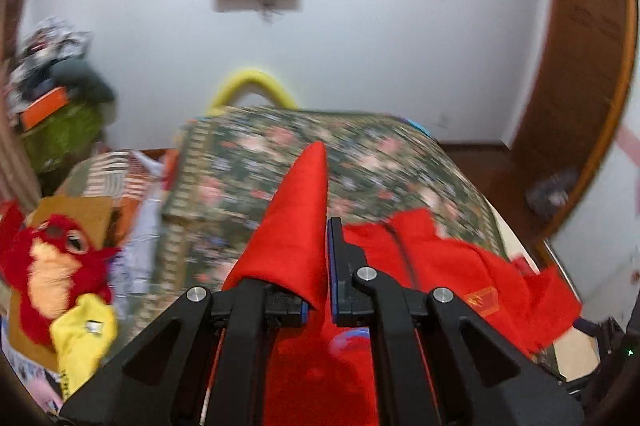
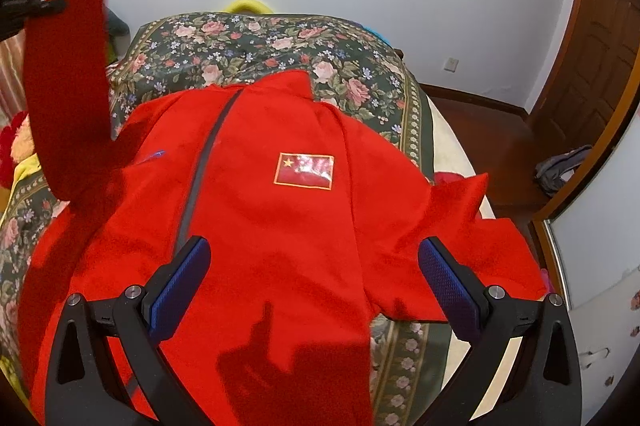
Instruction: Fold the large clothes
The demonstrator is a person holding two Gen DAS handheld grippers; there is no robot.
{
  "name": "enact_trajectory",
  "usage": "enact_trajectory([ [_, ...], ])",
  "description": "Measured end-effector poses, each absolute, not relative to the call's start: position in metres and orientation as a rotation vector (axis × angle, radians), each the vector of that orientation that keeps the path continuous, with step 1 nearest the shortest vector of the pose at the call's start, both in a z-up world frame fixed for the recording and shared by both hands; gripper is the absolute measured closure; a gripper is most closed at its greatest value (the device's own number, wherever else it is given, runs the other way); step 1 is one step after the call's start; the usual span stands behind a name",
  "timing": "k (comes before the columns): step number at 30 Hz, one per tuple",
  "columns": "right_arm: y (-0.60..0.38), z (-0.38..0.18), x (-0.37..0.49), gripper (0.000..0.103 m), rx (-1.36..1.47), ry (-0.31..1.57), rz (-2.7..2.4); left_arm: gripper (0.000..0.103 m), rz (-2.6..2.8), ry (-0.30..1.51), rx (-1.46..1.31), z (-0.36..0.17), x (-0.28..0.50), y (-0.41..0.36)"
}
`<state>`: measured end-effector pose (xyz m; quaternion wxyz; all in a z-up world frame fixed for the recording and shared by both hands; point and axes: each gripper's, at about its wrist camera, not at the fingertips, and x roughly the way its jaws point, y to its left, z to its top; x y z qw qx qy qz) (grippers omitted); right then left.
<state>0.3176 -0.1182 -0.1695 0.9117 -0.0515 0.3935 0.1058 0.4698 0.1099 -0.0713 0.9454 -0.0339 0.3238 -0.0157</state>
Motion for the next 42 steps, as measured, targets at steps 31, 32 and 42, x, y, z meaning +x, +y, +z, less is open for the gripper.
enact_trajectory([
  [31, -0.123, -0.148, 0.294, 0.0, -0.199, 0.792, 0.219, 0.032, -0.415, 1.03, 0.086, -0.164, 0.391, 0.011],
  [32, -0.114, -0.146, 0.295, 0.0, -0.212, 0.786, 0.229, 0.032, -0.389, 1.015, 0.074, -0.16, 0.388, 0.025],
  [42, -0.014, -0.16, 0.311, 0.0, -0.353, 0.793, 0.382, 0.019, -0.093, 0.965, -0.032, -0.175, 0.371, 0.162],
])
